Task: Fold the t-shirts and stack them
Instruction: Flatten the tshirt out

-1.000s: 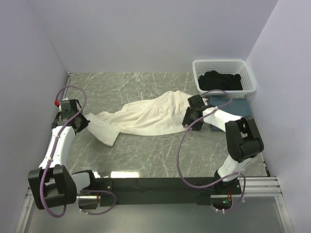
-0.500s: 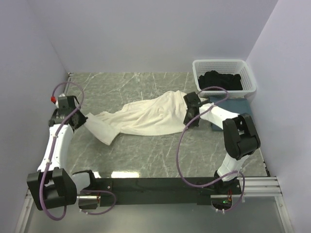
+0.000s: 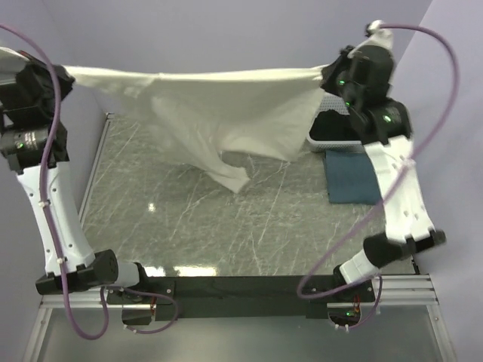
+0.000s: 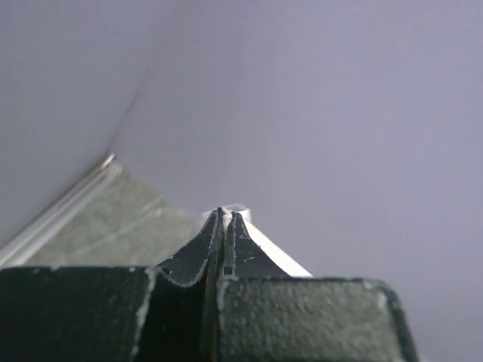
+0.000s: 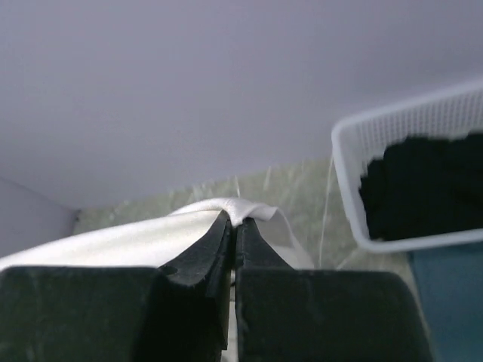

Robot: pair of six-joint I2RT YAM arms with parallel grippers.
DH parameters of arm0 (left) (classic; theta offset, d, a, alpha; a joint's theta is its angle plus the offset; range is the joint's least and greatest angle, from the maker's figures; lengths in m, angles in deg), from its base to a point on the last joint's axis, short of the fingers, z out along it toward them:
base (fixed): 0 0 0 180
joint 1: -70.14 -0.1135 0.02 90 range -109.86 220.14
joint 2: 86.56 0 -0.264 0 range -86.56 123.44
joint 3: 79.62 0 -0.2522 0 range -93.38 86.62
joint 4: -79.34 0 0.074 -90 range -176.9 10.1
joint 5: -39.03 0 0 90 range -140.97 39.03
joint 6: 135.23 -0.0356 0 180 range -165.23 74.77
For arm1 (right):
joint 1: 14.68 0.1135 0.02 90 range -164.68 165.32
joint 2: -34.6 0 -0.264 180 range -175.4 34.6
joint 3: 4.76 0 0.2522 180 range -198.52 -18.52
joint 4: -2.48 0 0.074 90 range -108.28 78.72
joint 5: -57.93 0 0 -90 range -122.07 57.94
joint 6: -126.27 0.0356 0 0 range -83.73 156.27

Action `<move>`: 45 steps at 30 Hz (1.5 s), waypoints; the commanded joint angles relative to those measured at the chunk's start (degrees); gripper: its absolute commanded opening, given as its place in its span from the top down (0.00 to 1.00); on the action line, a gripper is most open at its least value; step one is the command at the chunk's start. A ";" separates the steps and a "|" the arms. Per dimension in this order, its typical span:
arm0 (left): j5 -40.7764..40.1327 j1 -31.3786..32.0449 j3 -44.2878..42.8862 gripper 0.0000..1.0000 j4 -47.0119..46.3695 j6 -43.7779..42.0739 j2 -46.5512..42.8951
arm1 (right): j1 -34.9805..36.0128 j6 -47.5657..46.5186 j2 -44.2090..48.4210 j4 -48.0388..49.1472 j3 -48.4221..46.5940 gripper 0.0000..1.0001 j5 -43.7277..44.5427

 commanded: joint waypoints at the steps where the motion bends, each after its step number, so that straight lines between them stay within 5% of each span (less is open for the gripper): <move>1: -2.22 -1.61 -9.48 0.99 -2.71 0.12 -1.70 | -0.58 -6.41 8.47 2.59 0.75 1.00 5.02; 9: -9.42 -1.70 -18.73 0.99 0.45 -9.02 -8.47 | -0.67 -12.30 33.62 20.62 22.74 1.00 6.09; 19: -23.31 6.30 -24.44 0.99 -0.15 -24.82 -12.25 | -0.67 -16.52 38.38 12.81 23.64 1.00 -7.18; 26: -19.03 9.56 -20.07 0.99 -4.28 -30.99 -6.12 | -0.67 -16.96 33.12 7.62 23.72 1.00 -9.92; 36: -7.06 9.64 6.20 0.99 -17.37 -30.03 13.39 | -0.67 -15.82 13.96 8.75 33.54 1.00 -4.30; 45: -3.82 8.68 3.42 0.99 -20.63 -25.73 38.18 | -3.66 -12.39 -11.96 20.28 31.74 1.00 -4.12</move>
